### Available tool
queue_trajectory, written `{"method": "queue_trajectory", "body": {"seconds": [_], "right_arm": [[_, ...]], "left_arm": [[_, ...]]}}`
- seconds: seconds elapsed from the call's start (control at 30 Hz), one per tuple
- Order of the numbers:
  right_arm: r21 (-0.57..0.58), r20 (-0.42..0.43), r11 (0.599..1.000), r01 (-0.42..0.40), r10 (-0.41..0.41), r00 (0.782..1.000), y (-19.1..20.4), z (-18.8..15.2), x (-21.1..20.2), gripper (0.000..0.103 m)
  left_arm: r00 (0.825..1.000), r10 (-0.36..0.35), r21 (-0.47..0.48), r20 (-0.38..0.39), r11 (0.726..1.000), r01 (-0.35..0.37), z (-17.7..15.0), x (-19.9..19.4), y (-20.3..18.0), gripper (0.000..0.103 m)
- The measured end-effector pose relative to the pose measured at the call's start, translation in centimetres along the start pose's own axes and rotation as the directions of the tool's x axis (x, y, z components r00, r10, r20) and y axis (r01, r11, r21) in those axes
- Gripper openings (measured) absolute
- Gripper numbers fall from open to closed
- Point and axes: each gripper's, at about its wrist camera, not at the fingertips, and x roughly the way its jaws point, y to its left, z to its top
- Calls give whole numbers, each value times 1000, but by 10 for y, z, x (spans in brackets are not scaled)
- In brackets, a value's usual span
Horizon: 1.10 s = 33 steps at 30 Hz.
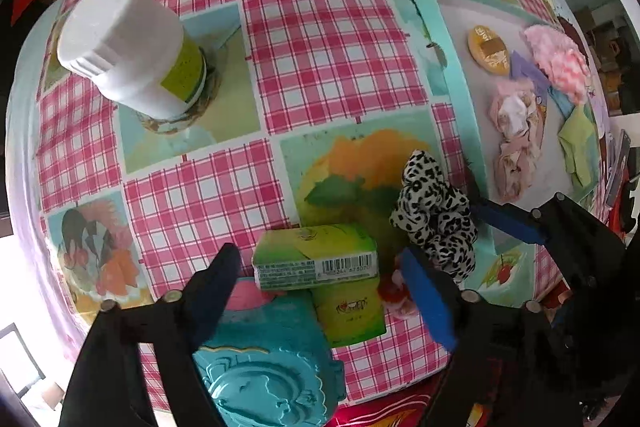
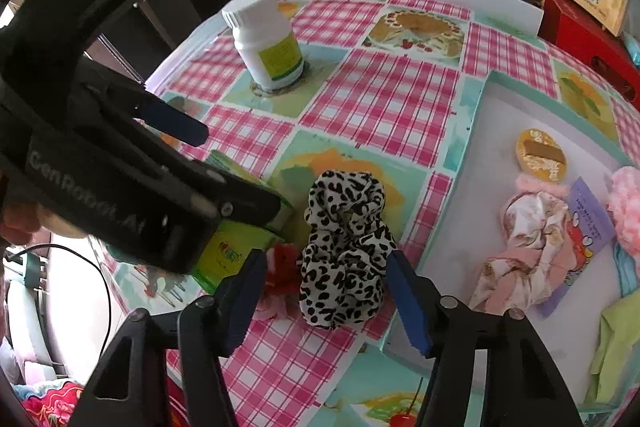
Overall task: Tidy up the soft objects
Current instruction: 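Lower the right gripper onto the leopard scrunchie while the left reaches the green tissue pack, then close the right gripper on the leopard scrunchie while the left grasps the green tissue pack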
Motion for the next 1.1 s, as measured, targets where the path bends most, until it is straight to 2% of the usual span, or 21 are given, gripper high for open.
{"method": "queue_trajectory", "body": {"seconds": [0.23,0.3,0.33,0.37,0.73,1.1], "right_arm": [[23,-9,1000,-8,8,1000,-7,4,8,57],[19,-9,1000,-5,5,1000,-7,5,9,56],[18,-9,1000,-3,4,1000,-7,4,9,55],[18,-10,1000,-2,3,1000,-7,5,9,55],[17,-16,1000,-20,21,1000,-10,6,11,40],[34,-3,999,-25,25,1000,-11,4,6,34]], "left_arm": [[999,10,8,-39,1000,-9,4,14,4,80],[999,16,14,-48,1000,-15,6,19,2,75],[999,19,16,-51,1000,-18,7,22,1,67],[998,19,18,-53,1000,-18,7,24,0,67],[999,-1,7,-36,1000,1,7,18,-2,66],[999,-48,-33,5,998,48,1,10,4,66]]}}
